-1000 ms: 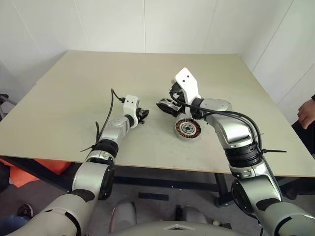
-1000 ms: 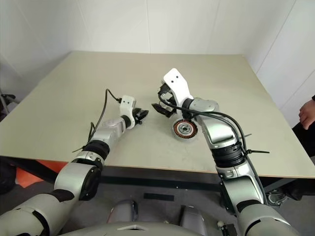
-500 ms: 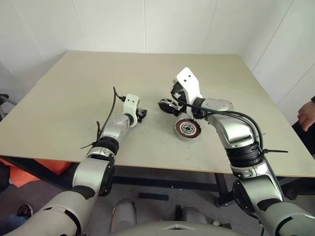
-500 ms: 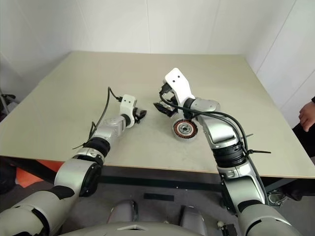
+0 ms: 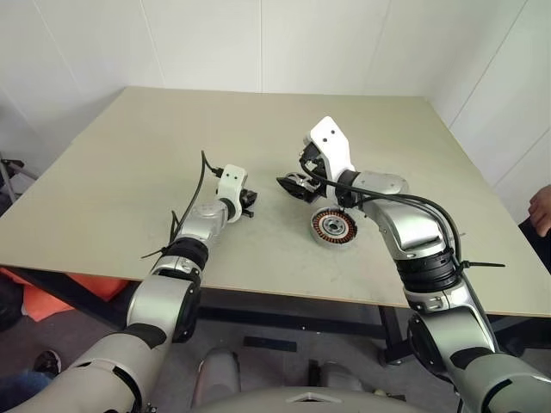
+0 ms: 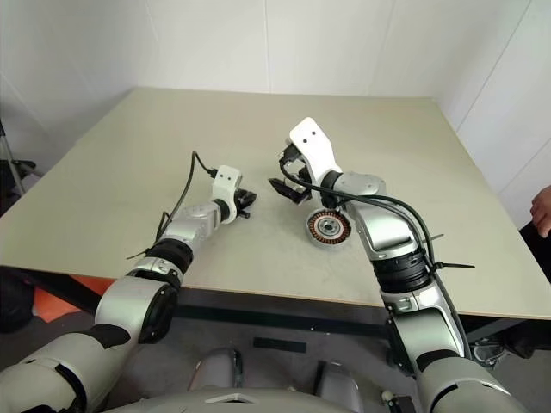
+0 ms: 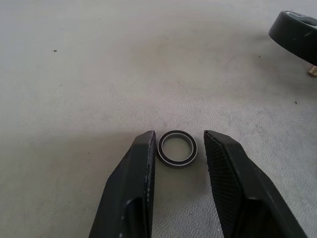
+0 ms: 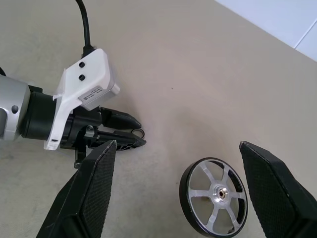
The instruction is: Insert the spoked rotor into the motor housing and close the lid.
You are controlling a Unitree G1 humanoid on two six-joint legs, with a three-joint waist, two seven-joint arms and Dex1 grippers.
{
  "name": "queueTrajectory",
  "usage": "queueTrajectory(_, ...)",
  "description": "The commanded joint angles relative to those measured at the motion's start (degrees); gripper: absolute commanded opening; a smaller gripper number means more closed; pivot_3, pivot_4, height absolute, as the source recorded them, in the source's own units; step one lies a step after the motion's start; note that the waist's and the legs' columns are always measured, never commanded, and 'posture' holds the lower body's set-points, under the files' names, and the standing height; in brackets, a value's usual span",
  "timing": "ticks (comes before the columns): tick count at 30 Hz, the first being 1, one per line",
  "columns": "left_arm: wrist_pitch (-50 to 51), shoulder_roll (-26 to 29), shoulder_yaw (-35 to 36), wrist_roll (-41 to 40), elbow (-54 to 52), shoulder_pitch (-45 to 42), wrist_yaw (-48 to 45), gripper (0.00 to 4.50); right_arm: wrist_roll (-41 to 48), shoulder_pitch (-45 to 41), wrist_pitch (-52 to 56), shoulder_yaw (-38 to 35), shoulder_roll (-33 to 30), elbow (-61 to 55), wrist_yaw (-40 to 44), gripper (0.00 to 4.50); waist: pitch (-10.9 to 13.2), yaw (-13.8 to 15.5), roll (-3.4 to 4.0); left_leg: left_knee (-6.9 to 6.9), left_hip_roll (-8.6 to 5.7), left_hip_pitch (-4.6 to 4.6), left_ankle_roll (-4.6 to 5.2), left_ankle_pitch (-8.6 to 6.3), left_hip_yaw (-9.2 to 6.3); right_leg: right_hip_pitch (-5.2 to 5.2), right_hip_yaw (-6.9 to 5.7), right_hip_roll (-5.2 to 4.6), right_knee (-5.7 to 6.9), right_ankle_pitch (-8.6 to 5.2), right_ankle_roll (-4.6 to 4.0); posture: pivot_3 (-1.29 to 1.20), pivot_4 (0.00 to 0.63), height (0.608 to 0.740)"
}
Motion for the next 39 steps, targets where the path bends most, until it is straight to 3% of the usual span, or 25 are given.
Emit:
queueTrajectory(1, 0.88, -0.36, -0.12, -0.14, -0.56, -0.19, -0.85, 0.99, 0.9, -0.44, -1.47, -1.77, -0.37, -1.67, -0.43, 4.5, 0.0, 0.02, 0.0, 0.0, 0.0, 0.0, 0.0, 0.0, 0.0, 0.0, 0.0, 0.0, 0.0, 0.0, 0.0, 0.0, 0.0, 0.74)
queueTrajectory(2, 0.91, -0.31, -0.17, -0.07, -0.58, -0.11, -0.81, 0.71, 0.9, -0.45, -1.51, -1.76, -0.37, -1.67, -0.51, 4.5, 0.0, 0.02, 0.0, -0.01, 0.0, 0.0, 0.0, 0.0, -0.01, 0.01, 0.0, 0.0, -0.01, 0.0, 0.0, 0.0, 0.0, 0.74)
queueTrajectory(13, -0.64, -0.43, 1.13, -1.63, -1.56, 0.08, -1.72, 0.69, 0.79, -0.33, -1.75, -1.66, -0.38, -1.84, -0.84, 4.5, 0.0, 0.03, 0.0, -0.02, -0.03, 0.0, 0.0, 0.0, -0.03, 0.03, -0.03, -0.02, -0.03, 0.0, 0.0, 0.0, 0.0, 0.74)
queueTrajectory(20, 1.42, -0.18, 1.61, -6.64, -9.27, 1.77, -14.56, 0.69, -0.35, -0.36, -2.81, -1.67, -1.09, -0.84, -1.65, 4.5, 0.01, 0.0, -0.01, -0.08, -0.02, -0.08, 0.0, 0.0, -0.03, -0.05, -0.05, -0.02, -0.09, 0.0, 0.0, 0.0, 0.0, 0.74)
queueTrajectory(28, 4.28, 1.53, -3.08, -9.08, -18.14, 2.59, -31.89, 0.69, -3.17, -0.32, -7.89, -4.63, -3.58, 3.9, -7.18, 4.5, 0.02, 0.01, -0.01, -0.1, -0.04, -0.15, 0.0, 0.0, -0.01, -0.13, -0.04, -0.03, -0.09, 0.0, 0.0, 0.0, 0.0, 0.74)
queueTrajectory(39, 0.41, -1.81, -7.27, -6.87, -11.97, -2.96, -37.14, 0.69, -9.05, 8.65, -2.51, -4.02, -13.6, -2.52, -7.65, 4.5, 0.04, 0.17, -0.02, -0.12, -0.11, -0.16, 0.01, 0.0, -0.01, -0.12, -0.02, -0.06, -0.15, 0.0, 0.0, 0.0, 0.0, 0.74)
